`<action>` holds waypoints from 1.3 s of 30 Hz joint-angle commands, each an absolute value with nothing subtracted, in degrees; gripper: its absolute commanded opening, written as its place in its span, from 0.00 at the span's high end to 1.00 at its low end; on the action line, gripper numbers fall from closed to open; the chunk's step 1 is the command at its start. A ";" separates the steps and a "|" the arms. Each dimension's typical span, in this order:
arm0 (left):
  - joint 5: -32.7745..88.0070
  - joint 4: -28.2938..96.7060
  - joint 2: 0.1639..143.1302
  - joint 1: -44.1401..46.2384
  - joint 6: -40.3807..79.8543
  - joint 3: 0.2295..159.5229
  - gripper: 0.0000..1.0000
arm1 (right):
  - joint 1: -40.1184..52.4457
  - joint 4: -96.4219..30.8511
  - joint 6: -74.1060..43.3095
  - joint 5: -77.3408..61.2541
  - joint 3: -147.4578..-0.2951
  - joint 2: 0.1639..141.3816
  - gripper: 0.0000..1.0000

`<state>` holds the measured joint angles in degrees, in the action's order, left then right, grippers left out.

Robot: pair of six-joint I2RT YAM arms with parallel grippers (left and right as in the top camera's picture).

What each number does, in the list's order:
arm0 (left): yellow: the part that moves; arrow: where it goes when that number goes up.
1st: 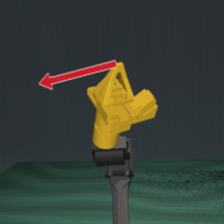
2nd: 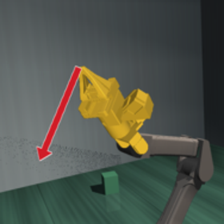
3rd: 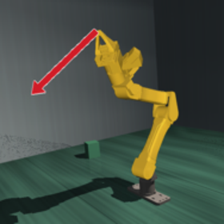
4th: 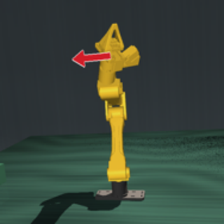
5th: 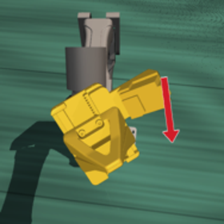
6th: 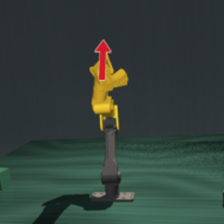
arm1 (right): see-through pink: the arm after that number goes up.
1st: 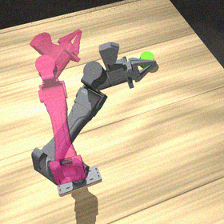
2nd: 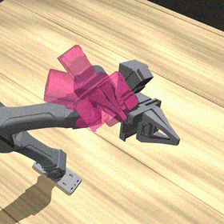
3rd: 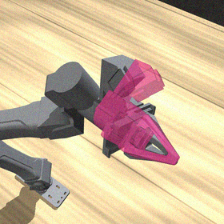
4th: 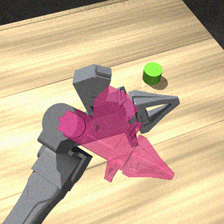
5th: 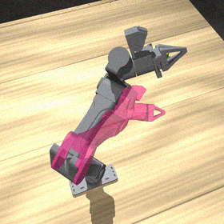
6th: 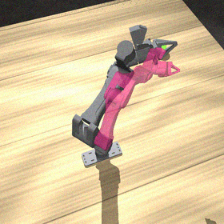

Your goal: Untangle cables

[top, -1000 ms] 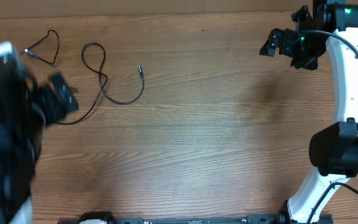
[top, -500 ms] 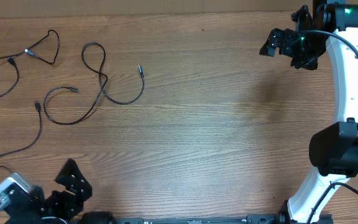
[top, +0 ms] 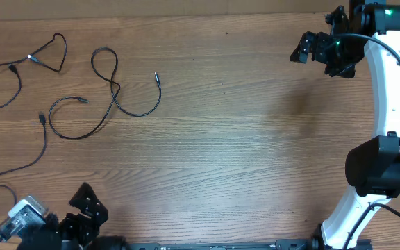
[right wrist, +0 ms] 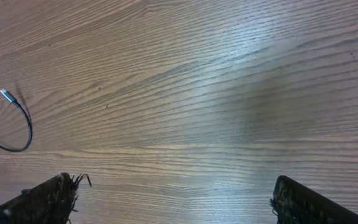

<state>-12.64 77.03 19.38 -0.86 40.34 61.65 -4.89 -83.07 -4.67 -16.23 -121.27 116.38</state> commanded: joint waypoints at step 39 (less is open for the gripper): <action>-2.55 4.19 0.19 -2.59 13.63 0.23 0.00 | -4.91 -82.81 -4.69 -16.08 -122.21 115.09 0.00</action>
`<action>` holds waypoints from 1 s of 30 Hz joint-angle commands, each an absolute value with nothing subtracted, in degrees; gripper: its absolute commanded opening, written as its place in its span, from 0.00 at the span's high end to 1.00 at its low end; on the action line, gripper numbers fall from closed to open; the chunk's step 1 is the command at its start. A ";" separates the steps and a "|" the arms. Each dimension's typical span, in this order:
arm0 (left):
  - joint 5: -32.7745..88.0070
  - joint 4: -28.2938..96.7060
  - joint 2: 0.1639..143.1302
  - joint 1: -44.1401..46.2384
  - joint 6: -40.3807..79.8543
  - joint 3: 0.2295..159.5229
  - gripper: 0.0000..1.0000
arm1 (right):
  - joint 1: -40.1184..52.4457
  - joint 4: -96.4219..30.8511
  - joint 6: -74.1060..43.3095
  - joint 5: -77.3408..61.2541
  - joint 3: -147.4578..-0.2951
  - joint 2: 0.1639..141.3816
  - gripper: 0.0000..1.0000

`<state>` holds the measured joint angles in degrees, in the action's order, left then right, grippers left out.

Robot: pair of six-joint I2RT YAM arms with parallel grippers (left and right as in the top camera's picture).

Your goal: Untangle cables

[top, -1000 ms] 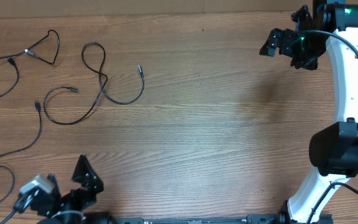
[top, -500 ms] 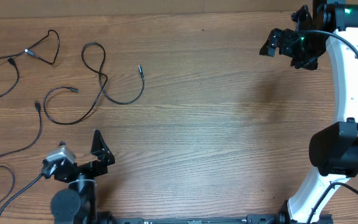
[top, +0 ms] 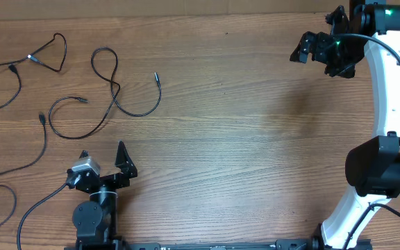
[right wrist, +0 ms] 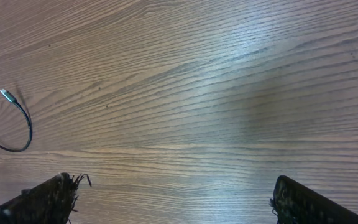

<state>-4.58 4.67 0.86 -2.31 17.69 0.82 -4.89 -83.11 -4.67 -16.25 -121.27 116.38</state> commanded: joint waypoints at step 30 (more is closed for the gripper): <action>0.03 4.43 0.25 -2.59 7.51 0.27 0.00 | -4.91 -82.81 -4.69 -16.08 -122.21 115.09 0.00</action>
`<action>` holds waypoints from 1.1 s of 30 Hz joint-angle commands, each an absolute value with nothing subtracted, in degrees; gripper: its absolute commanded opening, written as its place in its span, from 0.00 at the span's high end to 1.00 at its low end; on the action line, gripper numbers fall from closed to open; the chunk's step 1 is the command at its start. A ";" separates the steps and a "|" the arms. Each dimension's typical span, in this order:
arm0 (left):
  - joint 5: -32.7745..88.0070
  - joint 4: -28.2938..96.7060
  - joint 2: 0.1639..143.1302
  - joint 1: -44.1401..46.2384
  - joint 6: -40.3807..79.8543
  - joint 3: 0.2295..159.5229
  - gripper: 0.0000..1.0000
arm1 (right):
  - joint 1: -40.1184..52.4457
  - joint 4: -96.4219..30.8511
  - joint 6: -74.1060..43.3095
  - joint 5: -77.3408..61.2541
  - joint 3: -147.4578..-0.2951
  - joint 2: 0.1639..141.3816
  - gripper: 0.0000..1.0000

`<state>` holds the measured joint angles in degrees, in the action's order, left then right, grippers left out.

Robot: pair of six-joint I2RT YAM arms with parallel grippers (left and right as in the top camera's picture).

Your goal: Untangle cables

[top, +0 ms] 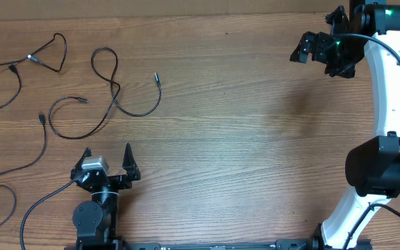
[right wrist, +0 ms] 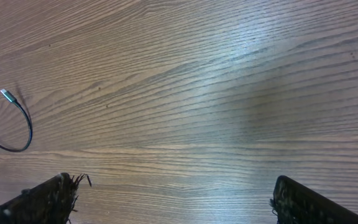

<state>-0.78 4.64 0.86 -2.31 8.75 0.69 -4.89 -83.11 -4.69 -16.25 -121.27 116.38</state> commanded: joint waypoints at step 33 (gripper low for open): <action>0.03 4.43 0.25 -2.59 7.49 0.27 0.00 | -4.47 -90.72 -4.69 -16.08 -119.20 89.43 0.00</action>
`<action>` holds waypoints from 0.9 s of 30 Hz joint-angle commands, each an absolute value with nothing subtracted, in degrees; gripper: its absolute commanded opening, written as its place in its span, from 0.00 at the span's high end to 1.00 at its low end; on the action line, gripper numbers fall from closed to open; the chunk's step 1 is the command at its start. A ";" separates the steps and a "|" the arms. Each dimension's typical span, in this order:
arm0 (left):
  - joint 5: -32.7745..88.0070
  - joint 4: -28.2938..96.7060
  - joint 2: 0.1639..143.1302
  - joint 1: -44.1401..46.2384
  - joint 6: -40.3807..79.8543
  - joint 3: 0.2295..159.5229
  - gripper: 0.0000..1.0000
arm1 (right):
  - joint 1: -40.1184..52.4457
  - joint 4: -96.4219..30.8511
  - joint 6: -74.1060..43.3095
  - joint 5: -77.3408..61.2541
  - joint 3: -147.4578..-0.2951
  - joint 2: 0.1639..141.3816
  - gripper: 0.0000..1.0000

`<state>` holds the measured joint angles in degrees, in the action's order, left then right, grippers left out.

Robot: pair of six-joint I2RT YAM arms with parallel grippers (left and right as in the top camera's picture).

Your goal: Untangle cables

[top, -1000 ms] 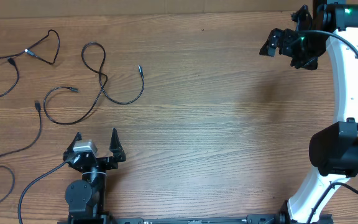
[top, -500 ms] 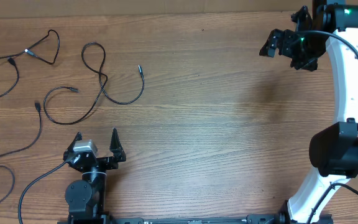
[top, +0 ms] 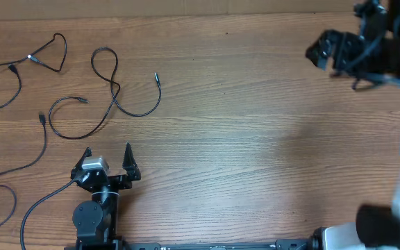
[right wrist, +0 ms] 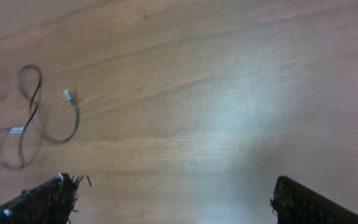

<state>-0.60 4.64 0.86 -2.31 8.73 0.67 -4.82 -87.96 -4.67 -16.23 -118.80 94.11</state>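
Observation:
Several thin black cables lie spread over the left of the wooden table (top: 242,153). One looped cable (top: 113,90) lies in the middle of them, another cable (top: 19,66) at the far left corner, and a third cable (top: 30,161) runs toward the near left edge. The right wrist view shows the looped cable (right wrist: 42,121) far off and blurred. My left gripper (top: 107,153) stands open just in front of the cables, holding nothing. My right gripper (top: 319,51) is open high over the far right, its fingertips (right wrist: 55,196) wide apart and empty.
The left arm's own feed cable (top: 44,201) curls on the table beside its base. The right arm's white links run down the right edge. Bare wood fills the middle and right.
My right arm has shifted right, and its camera now takes in more of the table, with the looped cable blurred at the left. The left arm has not moved.
My left arm was first tucked low at the near left corner. Then it stood just in front of the cables with its gripper open, and after that turned a little. The right gripper stayed open over the far right until it shifted just now. The cables have not moved.

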 commanded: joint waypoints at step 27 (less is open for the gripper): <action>0.03 4.43 0.36 -2.59 7.49 0.27 0.00 | -4.47 -94.56 -4.14 -12.36 -101.14 36.84 0.00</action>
<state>-0.60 4.64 0.86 -2.31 8.73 0.67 -4.78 -96.07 -4.62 -15.68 -105.84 42.94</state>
